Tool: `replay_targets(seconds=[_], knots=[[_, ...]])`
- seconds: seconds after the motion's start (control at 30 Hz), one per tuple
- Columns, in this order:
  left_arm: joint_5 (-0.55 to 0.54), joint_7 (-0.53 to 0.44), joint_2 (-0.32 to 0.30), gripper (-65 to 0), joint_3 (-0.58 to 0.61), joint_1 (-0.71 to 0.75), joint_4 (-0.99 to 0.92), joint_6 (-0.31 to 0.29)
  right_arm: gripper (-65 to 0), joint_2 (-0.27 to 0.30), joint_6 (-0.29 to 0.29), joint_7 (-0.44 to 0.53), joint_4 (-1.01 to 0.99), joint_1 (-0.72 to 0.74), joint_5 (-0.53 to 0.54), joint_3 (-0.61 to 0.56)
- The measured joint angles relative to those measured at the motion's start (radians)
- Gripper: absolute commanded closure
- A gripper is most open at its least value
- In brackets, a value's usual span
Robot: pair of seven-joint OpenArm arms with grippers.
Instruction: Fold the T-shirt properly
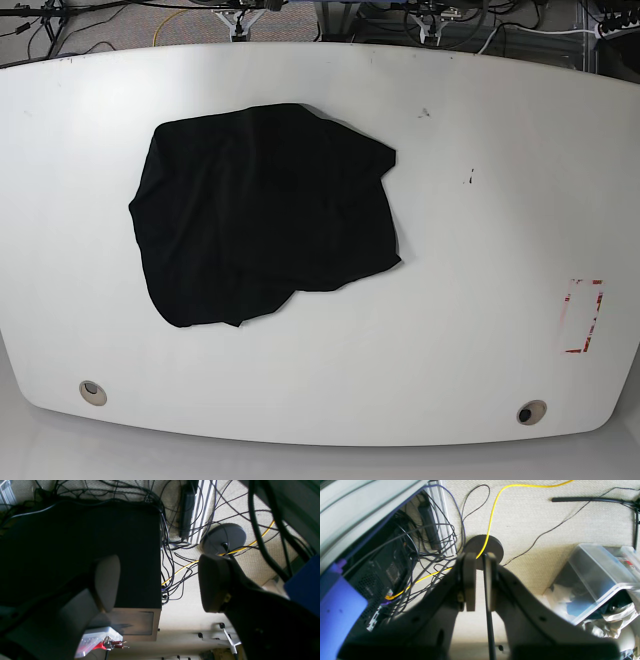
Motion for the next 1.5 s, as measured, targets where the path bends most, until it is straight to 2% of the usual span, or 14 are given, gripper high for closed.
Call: replay_targets(seconds=[0.47, 0.73, 1.5], knots=[[0.0, -0.006, -0.005, -41.9, 0.001, 0.02, 0.011, 0.0, -6.2, -0.004, 0.0, 0.0, -0.001, -0.006, 0.0, 0.0], [0.0, -0.007, -0.005, -44.5, 0.001, 0.011, 0.007, 0.0, -6.0, -0.003, 0.0, 0.0, -0.003, -0.008, 0.0, 0.0], [0.0, -0.01, -0.011, -44.4, 0.0, 0.01, 0.008, 0.004, -6.4, -0.003, 0.0, -0.004, -0.004, -0.016, 0.0, 0.0]])
